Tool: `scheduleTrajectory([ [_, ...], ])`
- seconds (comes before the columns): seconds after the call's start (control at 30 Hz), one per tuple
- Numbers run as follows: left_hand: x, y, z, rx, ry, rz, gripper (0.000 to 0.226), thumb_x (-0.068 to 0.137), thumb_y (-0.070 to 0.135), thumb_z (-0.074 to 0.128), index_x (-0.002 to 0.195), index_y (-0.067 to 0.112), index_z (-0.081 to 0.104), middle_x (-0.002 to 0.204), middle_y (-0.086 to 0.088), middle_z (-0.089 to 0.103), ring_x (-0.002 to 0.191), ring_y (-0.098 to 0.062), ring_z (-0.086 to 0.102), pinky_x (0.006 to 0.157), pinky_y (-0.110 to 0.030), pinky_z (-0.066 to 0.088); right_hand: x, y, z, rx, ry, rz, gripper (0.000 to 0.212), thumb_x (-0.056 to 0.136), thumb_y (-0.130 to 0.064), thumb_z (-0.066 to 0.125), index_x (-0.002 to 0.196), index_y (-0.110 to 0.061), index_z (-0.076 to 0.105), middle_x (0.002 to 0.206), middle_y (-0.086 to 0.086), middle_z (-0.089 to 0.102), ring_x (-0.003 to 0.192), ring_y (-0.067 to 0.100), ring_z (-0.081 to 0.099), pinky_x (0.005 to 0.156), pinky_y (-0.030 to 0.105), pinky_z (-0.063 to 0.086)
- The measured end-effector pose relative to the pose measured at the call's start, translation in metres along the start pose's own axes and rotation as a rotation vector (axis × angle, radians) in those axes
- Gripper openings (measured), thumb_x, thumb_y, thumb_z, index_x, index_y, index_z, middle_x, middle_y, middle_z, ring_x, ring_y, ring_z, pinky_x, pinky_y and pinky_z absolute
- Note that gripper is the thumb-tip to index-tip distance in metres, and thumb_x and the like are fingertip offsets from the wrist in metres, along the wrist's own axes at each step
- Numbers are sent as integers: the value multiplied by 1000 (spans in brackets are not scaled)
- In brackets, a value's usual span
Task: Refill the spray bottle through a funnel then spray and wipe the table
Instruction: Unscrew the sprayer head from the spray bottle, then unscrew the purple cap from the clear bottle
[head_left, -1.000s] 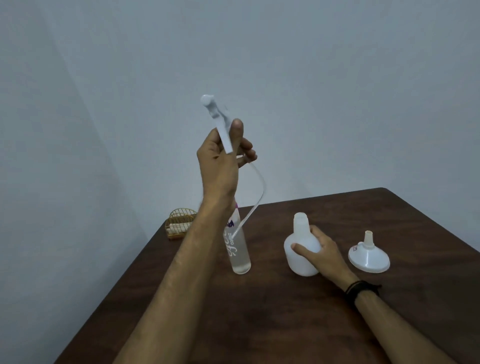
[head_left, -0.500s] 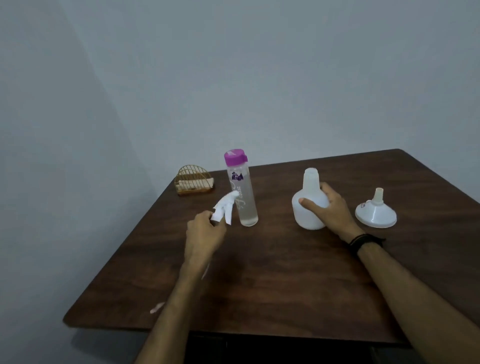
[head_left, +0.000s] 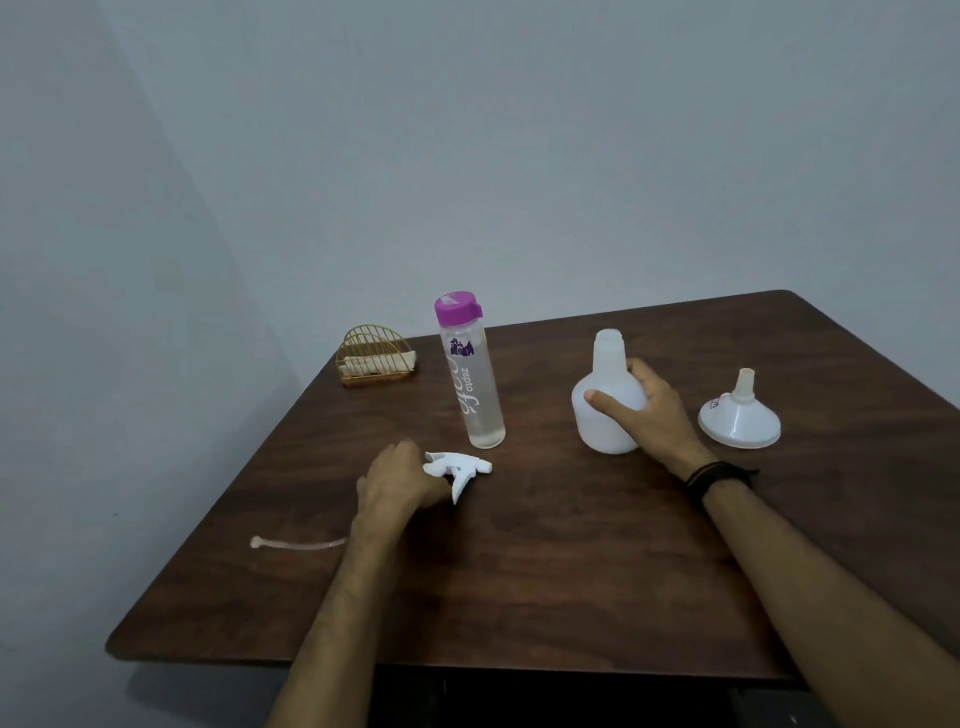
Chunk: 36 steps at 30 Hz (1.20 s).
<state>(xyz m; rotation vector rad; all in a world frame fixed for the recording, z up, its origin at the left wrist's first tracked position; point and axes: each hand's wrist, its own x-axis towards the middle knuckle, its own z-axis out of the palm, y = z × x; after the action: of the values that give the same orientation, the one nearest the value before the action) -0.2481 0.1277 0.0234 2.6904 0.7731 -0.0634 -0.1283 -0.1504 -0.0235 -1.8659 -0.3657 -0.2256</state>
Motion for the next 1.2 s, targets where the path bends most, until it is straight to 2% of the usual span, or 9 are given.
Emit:
scheduleTrajectory([
  [0.17,-1,23,-31,37,53,8,67,76,33,81,132,17,47,133,-7,56,123,-27,53,103,-46,44,2,3,2,-56,2,14,61,84,-44,77,133,-19,53,126,2,58,112,20,57,81,26,46],
  [0.37,4,60,-57,-347,600,293,77,74,55,77,132,14,48,128,-6,60,117,-24,59,94,-42,51,1,3,5,-156,168,-91,83,73,-55,81,140,-22,45,139,-1,48,122,16,50,98,36,49],
  [0.43,9,79,-65,-437,675,331,81,77,56,75,138,15,43,134,-8,54,119,-24,58,90,-34,47,-2,-1,4,-210,272,-180,89,71,-60,80,141,-20,43,143,0,46,126,15,47,100,33,44],
  [0.53,23,101,-67,-493,592,338,86,79,60,72,144,17,36,141,-11,45,122,-28,55,96,-40,51,-6,-10,3,-301,408,-340,88,73,-67,74,137,-15,46,141,4,50,127,18,47,101,30,39],
  [0.6,30,111,-63,-541,489,325,84,81,57,71,146,20,33,142,-11,42,120,-29,55,91,-36,50,-8,-14,5,-344,461,-412,83,74,-67,68,134,-13,49,138,7,54,125,21,49,103,33,40],
  [0.77,31,123,-48,-698,499,455,44,86,41,73,119,22,51,117,-2,58,102,-21,60,75,-27,45,-12,-17,10,-397,508,-556,68,78,-60,69,128,-15,54,129,8,60,117,21,54,99,32,43],
  [0.93,19,132,-43,-674,347,625,45,82,34,79,117,23,53,116,4,56,100,-14,57,67,-13,45,-19,-24,23,-337,442,-699,56,80,-54,72,121,-20,55,117,9,68,110,16,58,92,29,52],
  [1.1,9,130,-46,-900,207,598,41,84,34,76,117,23,55,116,3,55,96,-15,58,65,-22,53,-22,-31,28,-283,351,-729,63,80,-53,74,126,-15,53,123,2,62,107,5,57,96,8,42],
  [1.2,-4,128,-47,-956,92,670,38,85,29,75,117,22,57,113,3,56,93,-12,59,60,-19,52,-23,-36,28,-300,252,-674,72,85,-62,66,136,-15,46,130,2,59,106,-1,53,91,3,41],
])
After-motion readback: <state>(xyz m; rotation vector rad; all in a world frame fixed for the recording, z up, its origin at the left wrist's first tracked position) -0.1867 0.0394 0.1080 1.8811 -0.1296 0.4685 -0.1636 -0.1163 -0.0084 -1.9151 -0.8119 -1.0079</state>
